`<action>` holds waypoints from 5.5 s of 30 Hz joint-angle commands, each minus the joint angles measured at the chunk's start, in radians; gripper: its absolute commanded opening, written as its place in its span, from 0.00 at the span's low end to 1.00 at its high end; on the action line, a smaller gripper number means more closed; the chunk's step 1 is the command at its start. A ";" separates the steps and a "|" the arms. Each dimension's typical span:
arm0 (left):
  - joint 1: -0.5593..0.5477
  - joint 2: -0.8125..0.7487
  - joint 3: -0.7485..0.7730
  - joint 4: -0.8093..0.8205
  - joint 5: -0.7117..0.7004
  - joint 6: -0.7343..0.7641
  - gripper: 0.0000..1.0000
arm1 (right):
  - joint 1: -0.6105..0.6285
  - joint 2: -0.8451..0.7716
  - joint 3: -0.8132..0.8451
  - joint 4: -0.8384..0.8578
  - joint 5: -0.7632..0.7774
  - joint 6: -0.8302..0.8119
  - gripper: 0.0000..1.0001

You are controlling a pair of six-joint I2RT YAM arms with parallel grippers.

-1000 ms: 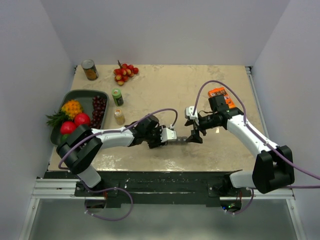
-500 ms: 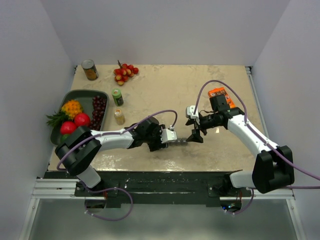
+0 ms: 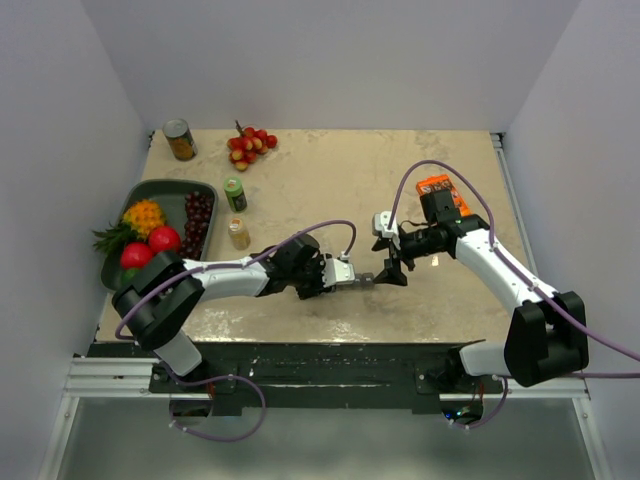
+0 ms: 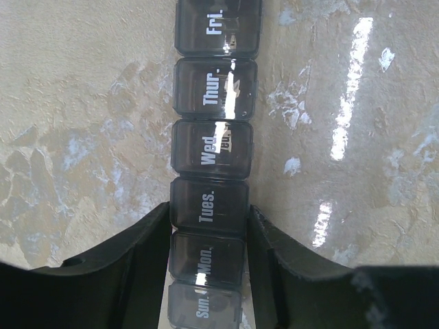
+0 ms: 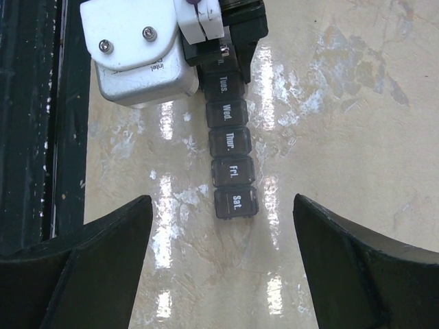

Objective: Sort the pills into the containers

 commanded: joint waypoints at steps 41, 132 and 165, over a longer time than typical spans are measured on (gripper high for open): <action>0.000 -0.263 -0.128 0.041 0.044 -0.111 0.05 | 0.134 0.183 0.044 0.080 0.106 -0.080 0.84; 0.000 -0.270 -0.174 0.053 -0.015 -0.086 0.00 | 0.039 0.400 0.423 -0.009 0.016 0.318 0.54; 0.010 -0.271 -0.157 0.081 0.022 -0.112 0.00 | 0.136 0.390 0.190 0.264 0.263 0.428 0.00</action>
